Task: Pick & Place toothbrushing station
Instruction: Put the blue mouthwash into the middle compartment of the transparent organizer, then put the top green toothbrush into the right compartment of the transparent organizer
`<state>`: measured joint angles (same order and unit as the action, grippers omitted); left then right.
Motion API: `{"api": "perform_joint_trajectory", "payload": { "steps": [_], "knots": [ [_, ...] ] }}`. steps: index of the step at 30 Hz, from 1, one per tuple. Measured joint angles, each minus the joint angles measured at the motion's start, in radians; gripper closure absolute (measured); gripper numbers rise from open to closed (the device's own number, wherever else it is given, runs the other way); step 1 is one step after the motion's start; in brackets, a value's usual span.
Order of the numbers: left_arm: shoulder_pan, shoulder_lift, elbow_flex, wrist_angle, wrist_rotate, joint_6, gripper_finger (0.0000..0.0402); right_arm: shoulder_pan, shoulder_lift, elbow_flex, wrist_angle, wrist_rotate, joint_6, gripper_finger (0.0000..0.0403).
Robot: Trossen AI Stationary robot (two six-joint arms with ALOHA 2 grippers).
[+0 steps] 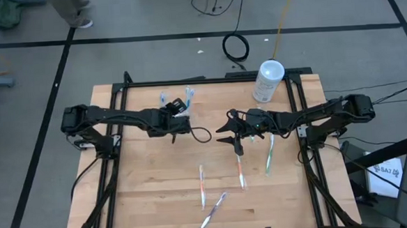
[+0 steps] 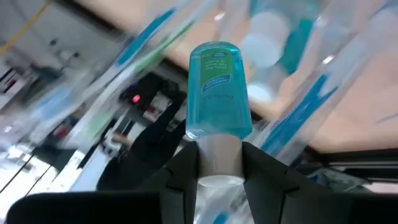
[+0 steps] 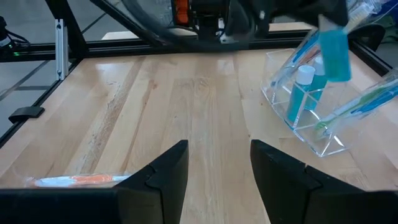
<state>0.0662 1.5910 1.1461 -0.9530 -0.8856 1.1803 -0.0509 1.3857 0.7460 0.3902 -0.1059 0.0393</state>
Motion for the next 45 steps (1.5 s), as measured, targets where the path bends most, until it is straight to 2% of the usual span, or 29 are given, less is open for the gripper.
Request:
{"api": "perform_joint_trajectory", "payload": {
  "steps": [9,14,17,24,36,45],
  "knots": [
    [0.012,0.043,0.000,-0.043,0.049,0.066,0.0300,0.000,0.000,0.000,-0.010,0.000,-0.008,0.0236],
    [0.026,0.041,0.000,-0.033,0.190,0.140,0.0299,0.000,0.000,0.000,-0.009,0.000,-0.026,0.0236],
    [0.038,0.041,0.000,-0.031,0.234,0.157,0.0291,0.000,0.000,0.000,-0.009,0.000,-0.026,0.0236],
    [0.077,0.041,0.000,0.052,0.231,0.030,0.0260,0.000,0.000,0.000,-0.010,0.000,-0.025,0.0236],
    [0.076,0.041,0.000,0.093,0.231,-0.013,0.0230,0.000,0.000,0.000,-0.010,0.000,-0.029,0.0236],
    [0.022,0.016,0.034,0.079,0.189,-0.084,0.0241,0.000,0.000,0.000,-0.015,0.004,-0.027,0.0236]
  ]
}}
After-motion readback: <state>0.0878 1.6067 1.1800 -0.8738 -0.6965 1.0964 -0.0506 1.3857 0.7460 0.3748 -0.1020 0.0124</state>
